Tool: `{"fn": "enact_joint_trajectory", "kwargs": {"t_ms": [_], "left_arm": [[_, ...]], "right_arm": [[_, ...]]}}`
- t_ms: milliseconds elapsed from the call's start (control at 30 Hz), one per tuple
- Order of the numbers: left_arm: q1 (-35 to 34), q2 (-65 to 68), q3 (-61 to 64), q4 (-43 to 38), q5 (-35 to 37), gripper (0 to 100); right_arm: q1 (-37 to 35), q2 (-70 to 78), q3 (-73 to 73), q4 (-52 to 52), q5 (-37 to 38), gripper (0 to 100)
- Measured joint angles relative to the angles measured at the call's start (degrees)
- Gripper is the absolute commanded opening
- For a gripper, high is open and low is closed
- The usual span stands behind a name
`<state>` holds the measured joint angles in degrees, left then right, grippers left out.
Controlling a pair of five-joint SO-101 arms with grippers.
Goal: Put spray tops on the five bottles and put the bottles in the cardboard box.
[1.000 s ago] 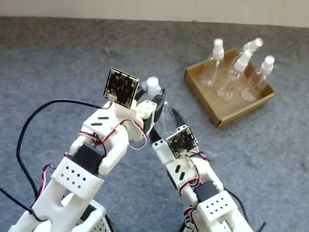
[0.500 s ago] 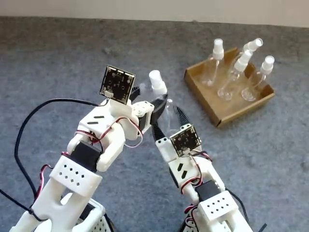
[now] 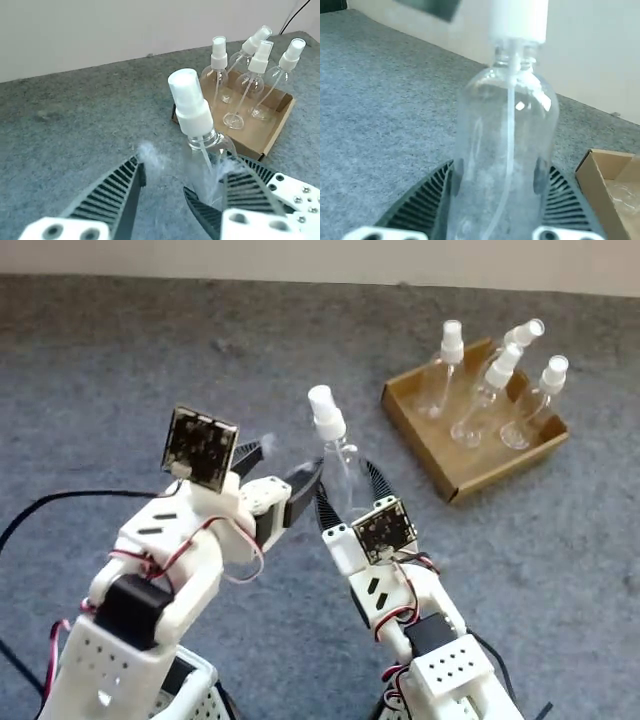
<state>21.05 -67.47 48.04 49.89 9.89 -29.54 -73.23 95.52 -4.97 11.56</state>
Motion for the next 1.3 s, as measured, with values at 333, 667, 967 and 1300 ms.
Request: {"fn": "enact_joint_trajectory", "kwargs": {"t_ms": [333,667,967,1300], "left_arm": [[-4.57,-9.49,16.18,-3.87,0.0,19],[-9.32,-14.68,29.36,-18.02,0.0,13],[-14.42,-15.03,35.96,-31.38,0.0,2],[-10.99,-15.21,37.71,-31.82,0.0,2]], "right_arm": [[0.0,0.0,0.0,0.0,0.0,16.6],[-2.11,0.0,0.0,0.0,-0.44,16.6],[-8.79,0.0,0.0,0.0,-0.44,16.6],[-13.36,0.0,0.0,0.0,-0.44,16.6]]}}
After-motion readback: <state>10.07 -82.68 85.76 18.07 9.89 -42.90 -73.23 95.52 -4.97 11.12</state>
